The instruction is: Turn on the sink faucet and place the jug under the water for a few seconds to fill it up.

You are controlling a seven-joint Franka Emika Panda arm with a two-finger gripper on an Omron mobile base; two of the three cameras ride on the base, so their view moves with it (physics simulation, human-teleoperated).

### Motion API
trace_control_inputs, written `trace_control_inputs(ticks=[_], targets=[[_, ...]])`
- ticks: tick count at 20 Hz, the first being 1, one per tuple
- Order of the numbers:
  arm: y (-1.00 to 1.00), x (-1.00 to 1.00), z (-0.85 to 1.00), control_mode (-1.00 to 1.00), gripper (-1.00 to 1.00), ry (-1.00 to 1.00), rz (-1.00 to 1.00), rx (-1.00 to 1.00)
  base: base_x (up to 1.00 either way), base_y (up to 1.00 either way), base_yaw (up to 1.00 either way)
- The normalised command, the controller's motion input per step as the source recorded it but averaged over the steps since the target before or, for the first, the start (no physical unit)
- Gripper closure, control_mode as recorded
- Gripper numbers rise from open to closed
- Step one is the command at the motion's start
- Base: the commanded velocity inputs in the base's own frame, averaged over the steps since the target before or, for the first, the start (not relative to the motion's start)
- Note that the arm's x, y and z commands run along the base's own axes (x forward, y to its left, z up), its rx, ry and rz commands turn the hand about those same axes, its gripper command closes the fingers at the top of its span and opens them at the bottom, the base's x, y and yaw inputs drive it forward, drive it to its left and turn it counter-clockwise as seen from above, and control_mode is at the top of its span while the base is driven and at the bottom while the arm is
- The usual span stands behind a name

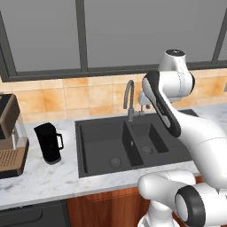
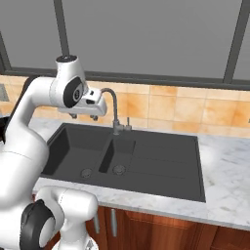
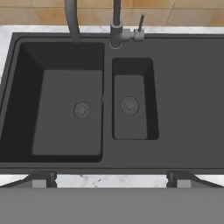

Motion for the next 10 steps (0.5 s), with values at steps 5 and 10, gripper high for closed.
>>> trace_control_inputs(ticks=[5, 10], targets=[[-0.98, 0.12, -0.66, -1.00, -1.00, -0.51, 0.15, 0.14, 0.00, 0.00, 0.00], [-0.90, 0.19, -0.63, -1.00, -1.00, -0.46, 0.22, 0.17, 0.00, 0.00, 0.00]])
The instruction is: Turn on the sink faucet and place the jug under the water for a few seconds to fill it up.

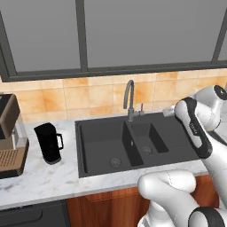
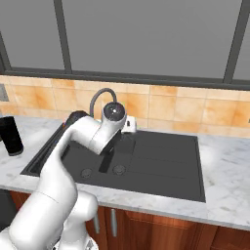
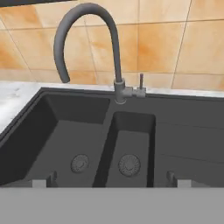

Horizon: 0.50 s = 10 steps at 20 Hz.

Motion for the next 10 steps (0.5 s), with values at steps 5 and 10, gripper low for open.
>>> trace_control_inputs(ticks=[5, 10], targets=[[-0.45, 0.49, -0.27, -1.00, -1.00, -0.31, 0.12, 0.08, 0.00, 0.00, 0.00], [-0.07, 0.61, -0.15, -1.00, -1.00, -0.28, 0.07, 0.02, 0.00, 0.00, 0.00]])
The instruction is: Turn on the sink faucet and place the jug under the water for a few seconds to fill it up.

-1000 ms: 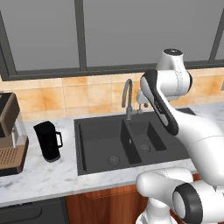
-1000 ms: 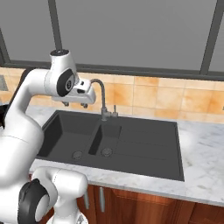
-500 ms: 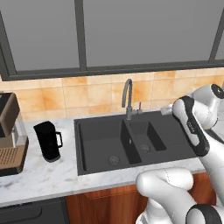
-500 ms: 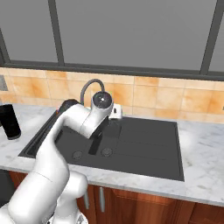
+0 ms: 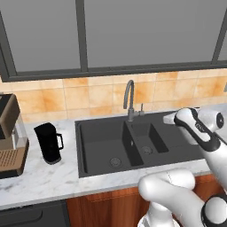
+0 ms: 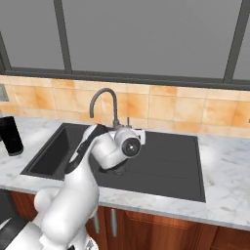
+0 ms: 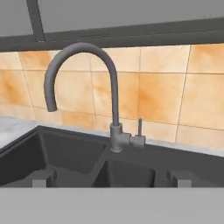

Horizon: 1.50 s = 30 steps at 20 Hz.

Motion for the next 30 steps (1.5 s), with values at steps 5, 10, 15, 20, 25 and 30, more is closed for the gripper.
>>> trace_control_inputs(ticks=[5, 10, 15, 20, 25, 30], targets=[[-0.02, 0.49, -0.11, -1.00, -1.00, -0.35, 0.10, 0.00, 0.00, 0.00, 0.00], [-0.02, 0.53, -0.04, -1.00, -1.00, -0.21, 0.08, 0.02, 0.00, 0.00, 0.00], [-0.01, 0.40, -0.41, -1.00, -1.00, -0.19, 0.17, 0.00, 0.00, 0.00, 0.00], [-0.02, 0.45, 0.00, -1.00, -1.00, -0.02, 0.03, 0.03, 0.00, 0.00, 0.00], [-0.05, 0.48, 0.00, -1.00, -1.00, 0.03, 0.01, 0.03, 0.00, 0.00, 0.00], [-0.11, 0.45, 0.00, -1.00, -1.00, 0.07, 0.00, 0.02, 0.00, 0.00, 0.00]])
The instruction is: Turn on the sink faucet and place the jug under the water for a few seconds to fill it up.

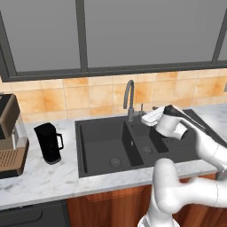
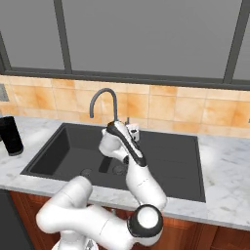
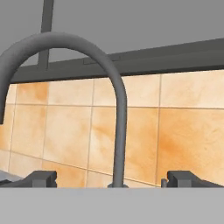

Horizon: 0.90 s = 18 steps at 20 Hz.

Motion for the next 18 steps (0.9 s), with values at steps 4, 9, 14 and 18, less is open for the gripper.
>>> trace_control_inputs(ticks=[4, 9, 14, 18], targets=[[-0.15, 0.46, 0.00, -1.00, -1.00, 0.05, 0.01, 0.00, 0.00, 0.00, 0.00], [-0.40, 0.35, 0.00, -1.00, -1.00, 0.01, 0.03, 0.00, 0.00, 0.00, 0.00], [-0.36, 0.16, 0.00, -1.00, -1.00, 0.00, 0.00, 0.00, 0.00, 0.00, 0.00], [-0.25, 0.24, 0.00, -1.00, -1.00, 0.00, 0.00, 0.00, 0.00, 0.00, 0.00]])
